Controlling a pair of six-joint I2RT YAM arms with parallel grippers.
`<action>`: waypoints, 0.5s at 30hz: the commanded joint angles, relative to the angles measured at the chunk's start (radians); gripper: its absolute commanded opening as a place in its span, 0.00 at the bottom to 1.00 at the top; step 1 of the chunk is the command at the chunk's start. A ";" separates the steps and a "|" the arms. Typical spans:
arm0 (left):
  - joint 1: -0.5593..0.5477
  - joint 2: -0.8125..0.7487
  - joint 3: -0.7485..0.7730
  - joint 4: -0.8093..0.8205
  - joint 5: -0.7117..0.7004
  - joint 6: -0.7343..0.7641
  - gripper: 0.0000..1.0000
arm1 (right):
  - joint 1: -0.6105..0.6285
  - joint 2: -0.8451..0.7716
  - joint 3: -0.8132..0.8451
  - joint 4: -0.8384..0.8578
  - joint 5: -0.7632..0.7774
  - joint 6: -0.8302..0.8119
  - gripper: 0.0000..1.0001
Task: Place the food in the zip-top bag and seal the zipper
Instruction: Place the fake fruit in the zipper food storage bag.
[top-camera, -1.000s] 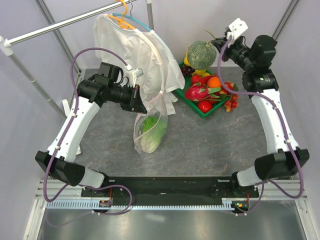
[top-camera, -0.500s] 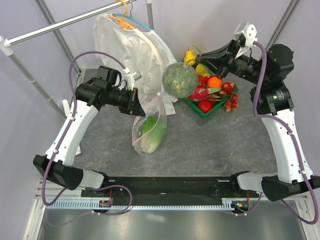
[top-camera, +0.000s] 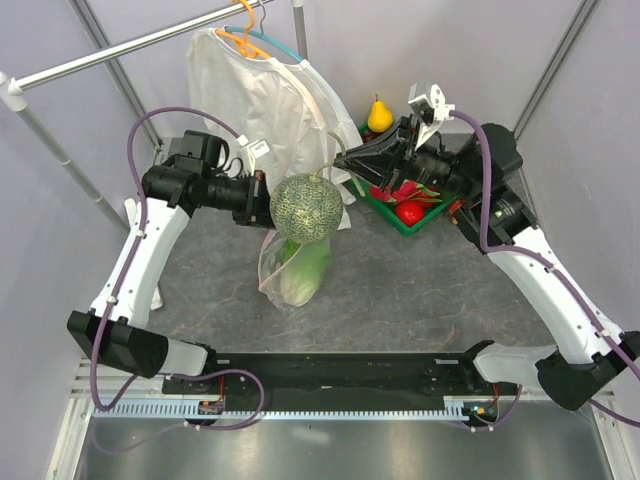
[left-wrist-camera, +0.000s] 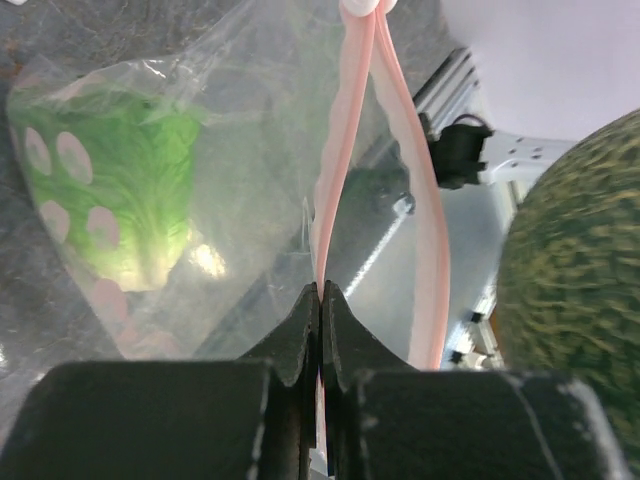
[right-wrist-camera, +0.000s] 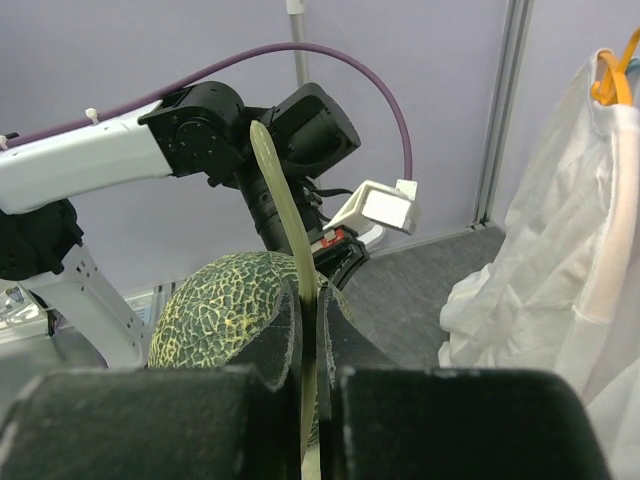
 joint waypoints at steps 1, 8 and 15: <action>0.049 0.022 -0.018 0.028 0.183 -0.059 0.02 | 0.045 -0.038 -0.069 0.143 0.118 0.033 0.00; 0.052 0.024 -0.058 0.053 0.200 -0.087 0.02 | 0.125 -0.025 -0.152 0.234 0.234 0.052 0.00; 0.055 0.013 -0.163 0.113 0.233 -0.173 0.02 | 0.149 -0.021 -0.097 0.265 0.282 0.122 0.00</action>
